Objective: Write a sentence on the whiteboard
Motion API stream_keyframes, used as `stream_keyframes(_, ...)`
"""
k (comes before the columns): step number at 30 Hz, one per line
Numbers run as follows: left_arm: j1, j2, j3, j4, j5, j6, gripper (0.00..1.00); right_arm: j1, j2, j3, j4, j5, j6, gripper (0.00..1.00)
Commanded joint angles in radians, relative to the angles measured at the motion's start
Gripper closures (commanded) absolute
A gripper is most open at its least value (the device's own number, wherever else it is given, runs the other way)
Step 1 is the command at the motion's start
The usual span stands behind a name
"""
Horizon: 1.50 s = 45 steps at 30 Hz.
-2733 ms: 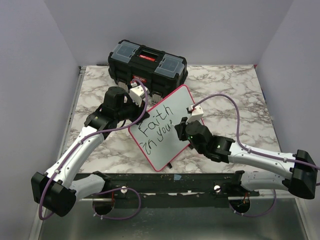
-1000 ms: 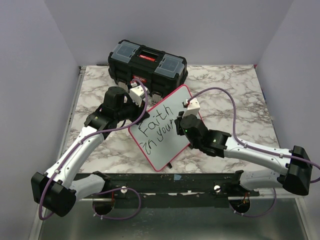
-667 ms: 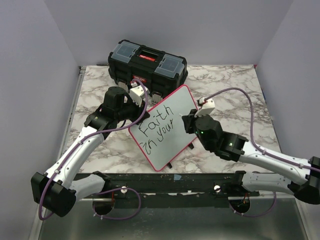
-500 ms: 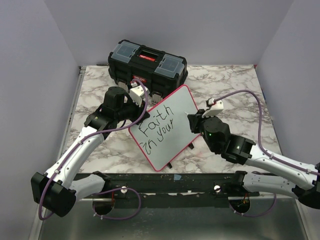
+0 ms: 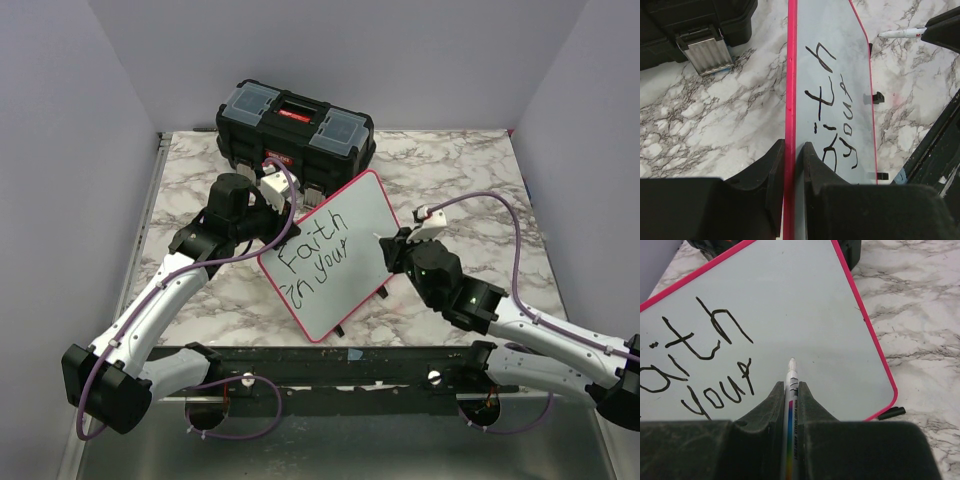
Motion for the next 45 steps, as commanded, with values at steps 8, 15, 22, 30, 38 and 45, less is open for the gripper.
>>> stream_keyframes(8, -0.010, -0.004, 0.005, 0.008, -0.027, 0.049, 1.00, -0.023, -0.019, -0.031, 0.114, -0.144, -0.060, 0.99)
stream_keyframes(15, -0.012, -0.006, 0.005, 0.006, -0.031, 0.050, 1.00, -0.023, -0.002, -0.023, 0.121, -0.154, -0.080, 1.00)
stream_keyframes(22, -0.013, -0.006, 0.006, 0.006, -0.031, 0.051, 1.00, -0.023, 0.016, -0.015, 0.132, -0.148, -0.087, 0.99)
stream_keyframes(30, -0.013, -0.007, 0.007, 0.004, -0.031, 0.052, 1.00, -0.023, 0.064, -0.001, 0.152, -0.126, -0.091, 0.99)
stream_keyframes(38, -0.013, -0.009, 0.007, 0.005, -0.031, 0.052, 1.00, -0.023, 0.137, 0.016, 0.197, -0.125, -0.090, 0.99)
stream_keyframes(45, -0.013, -0.009, 0.007, 0.005, -0.032, 0.052, 1.00, -0.023, 0.182, 0.020, 0.210, -0.163, -0.091, 0.99)
